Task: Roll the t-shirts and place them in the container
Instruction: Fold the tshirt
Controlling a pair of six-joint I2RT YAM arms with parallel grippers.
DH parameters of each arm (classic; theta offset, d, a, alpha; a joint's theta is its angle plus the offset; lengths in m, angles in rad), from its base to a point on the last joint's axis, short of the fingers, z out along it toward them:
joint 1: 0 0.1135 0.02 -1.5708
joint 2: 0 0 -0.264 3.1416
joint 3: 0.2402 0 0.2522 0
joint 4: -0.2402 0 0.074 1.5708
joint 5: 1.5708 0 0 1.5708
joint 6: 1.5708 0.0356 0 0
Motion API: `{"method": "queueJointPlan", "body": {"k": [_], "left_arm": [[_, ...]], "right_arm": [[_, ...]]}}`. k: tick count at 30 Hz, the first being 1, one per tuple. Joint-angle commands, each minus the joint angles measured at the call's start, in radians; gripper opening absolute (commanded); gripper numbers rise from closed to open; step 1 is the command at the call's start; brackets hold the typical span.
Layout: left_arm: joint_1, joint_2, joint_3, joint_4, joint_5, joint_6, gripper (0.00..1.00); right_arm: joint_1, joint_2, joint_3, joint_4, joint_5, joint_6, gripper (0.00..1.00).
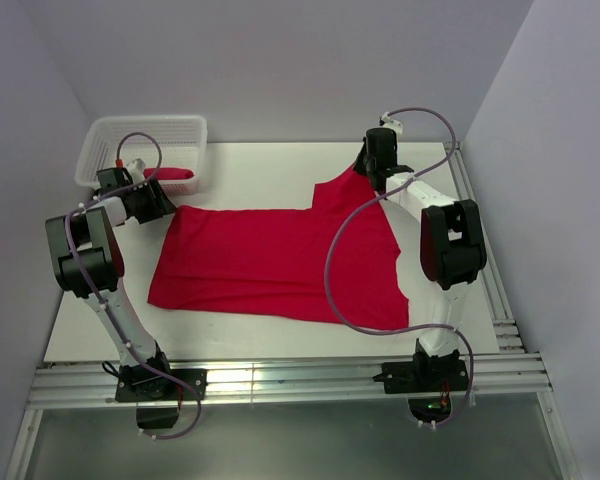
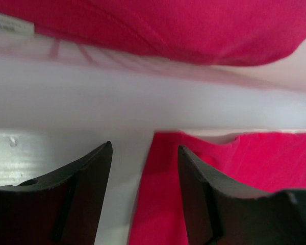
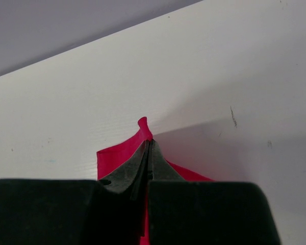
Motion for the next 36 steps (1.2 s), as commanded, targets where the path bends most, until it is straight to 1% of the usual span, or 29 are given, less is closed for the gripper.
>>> {"method": "queueJointPlan", "body": {"k": [1,2,5,10,13,16,19,20,21,24,26,29,30,32,33,36], "left_arm": [[-0.016,0.035,0.037,0.024,-0.011,-0.023,0.59],[-0.018,0.034,0.035,0.032,-0.019,-0.023,0.59],[-0.024,0.029,0.014,0.085,-0.002,-0.046,0.50],[-0.059,0.054,0.041,0.063,-0.023,-0.033,0.51],[-0.078,0.048,0.028,0.067,-0.068,-0.016,0.52],[-0.101,0.058,0.061,0.006,-0.157,0.003,0.51],[-0.107,0.075,0.078,-0.026,-0.185,0.000,0.49],[-0.105,0.081,0.081,-0.034,-0.185,0.003,0.46],[-0.108,0.089,0.095,-0.058,-0.185,0.006,0.38],[-0.110,0.107,0.110,-0.079,-0.189,0.012,0.22],[-0.113,0.100,0.104,-0.071,-0.201,0.012,0.18],[-0.115,0.083,0.084,-0.050,-0.217,0.013,0.17],[-0.115,0.078,0.077,-0.045,-0.217,0.015,0.08],[-0.115,0.066,0.071,-0.024,-0.230,0.026,0.06],[-0.115,0.061,0.061,-0.014,-0.225,0.032,0.00],[-0.113,0.051,0.052,0.000,-0.194,0.041,0.00]], "right_arm": [[0.006,-0.071,-0.006,0.038,0.004,0.001,0.00],[0.006,-0.071,-0.007,0.039,0.003,0.001,0.00],[0.006,-0.073,-0.004,0.038,0.001,0.001,0.00],[0.004,-0.076,-0.003,0.031,-0.002,0.004,0.00],[0.006,-0.077,-0.003,0.030,-0.005,0.007,0.00],[0.006,-0.082,-0.003,0.027,-0.008,0.007,0.00],[0.004,-0.083,-0.004,0.028,-0.007,0.007,0.00],[0.004,-0.085,-0.004,0.028,-0.007,0.007,0.00],[0.004,-0.086,-0.004,0.027,-0.007,0.007,0.00],[0.004,-0.088,-0.006,0.025,-0.007,0.008,0.00],[0.004,-0.092,-0.012,0.030,-0.008,0.008,0.00],[0.006,-0.094,-0.018,0.036,-0.010,0.008,0.00],[0.004,-0.092,-0.018,0.038,-0.008,0.005,0.00],[0.004,-0.086,-0.012,0.036,-0.008,-0.002,0.00],[0.004,-0.079,-0.007,0.031,-0.008,-0.006,0.00],[0.002,-0.066,0.005,0.031,-0.016,-0.016,0.00]]}}
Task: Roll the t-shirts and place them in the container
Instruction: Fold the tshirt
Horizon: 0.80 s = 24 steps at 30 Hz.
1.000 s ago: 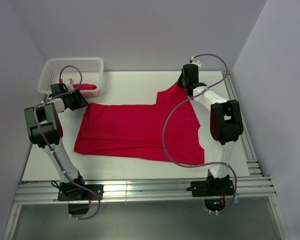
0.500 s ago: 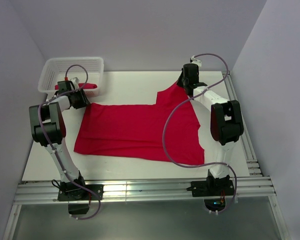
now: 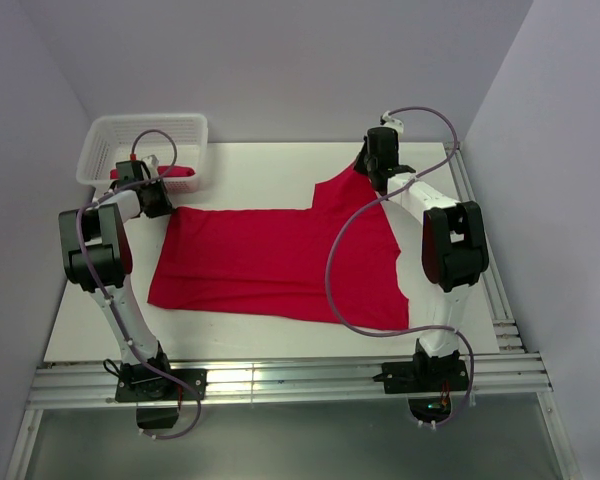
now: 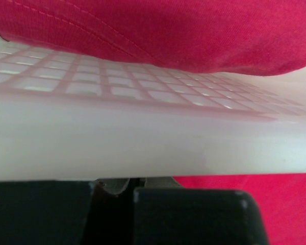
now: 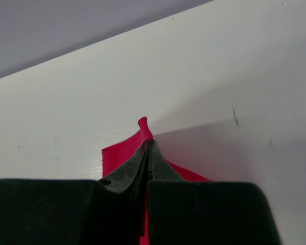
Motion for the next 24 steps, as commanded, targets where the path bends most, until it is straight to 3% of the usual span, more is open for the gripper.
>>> {"method": "queueJointPlan", "body": {"k": [1,24], "left_arm": [[-0.019,0.004,-0.022,0.050,-0.006,0.048,0.00],[-0.030,-0.195,-0.136,0.150,-0.081,0.109,0.00]], "right_arm": [[0.003,-0.042,0.019,0.031,-0.008,-0.018,0.00],[-0.002,-0.147,-0.090,0.115,-0.016,-0.055,0.00]]}}
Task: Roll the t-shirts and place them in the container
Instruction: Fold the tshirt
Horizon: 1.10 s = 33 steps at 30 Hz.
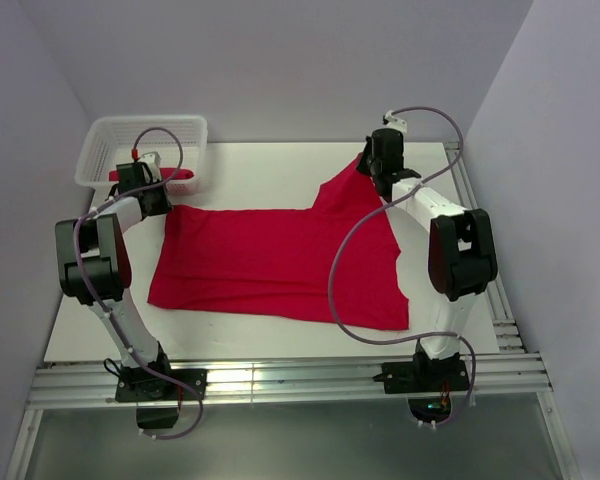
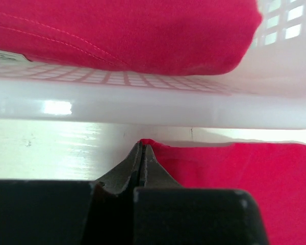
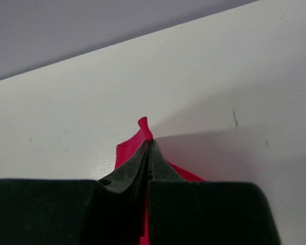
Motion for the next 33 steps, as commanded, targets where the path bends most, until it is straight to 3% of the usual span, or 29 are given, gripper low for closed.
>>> {"method": "queueJointPlan", "body": {"k": [1,33], "left_arm": [[-0.004,-0.072,-0.020,0.069,-0.013,0.026,0.00],[-0.004,-0.289,-0.224,0.100,-0.011,0.129,0.00]], "right_arm": [[-0.002,-0.076,-0.018,0.068,0.010,-0.025,0.00],[-0.009,-0.410,-0.409,0.134,0.023,0.030,0.00]]}}
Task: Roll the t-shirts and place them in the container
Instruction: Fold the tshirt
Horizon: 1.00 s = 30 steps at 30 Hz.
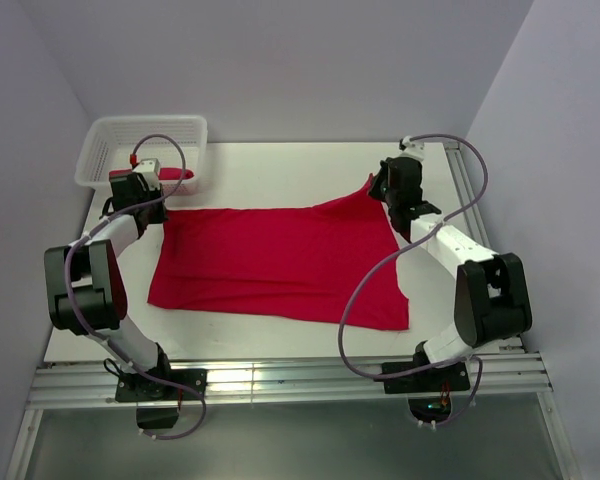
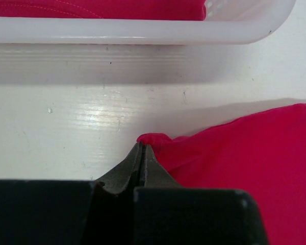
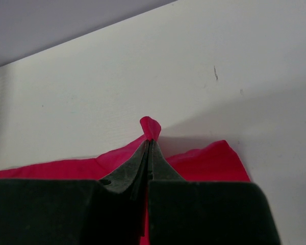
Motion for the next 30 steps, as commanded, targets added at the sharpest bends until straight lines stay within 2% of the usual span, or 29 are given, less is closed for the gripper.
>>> {"method": "queueJointPlan", "body": {"k": [1,17,30], "left_arm": [[-0.002,-0.047,-0.006,0.026,-0.004,0.028,0.00],[0.008,-0.117,-0.055,0.013,-0.018,0.071,0.00],[0.038,-0.145,-0.087,-0.045,0.036,0.105,0.00]], "right_arm": [[-0.008,-0.072,-0.031,0.048,0.030,0.015,0.00],[-0.018,-0.227,-0.132,0.005,0.038,0.029,0.00],[-0.018,-0.399,-0.272,-0.027,0.024,0.061,0.00]]}}
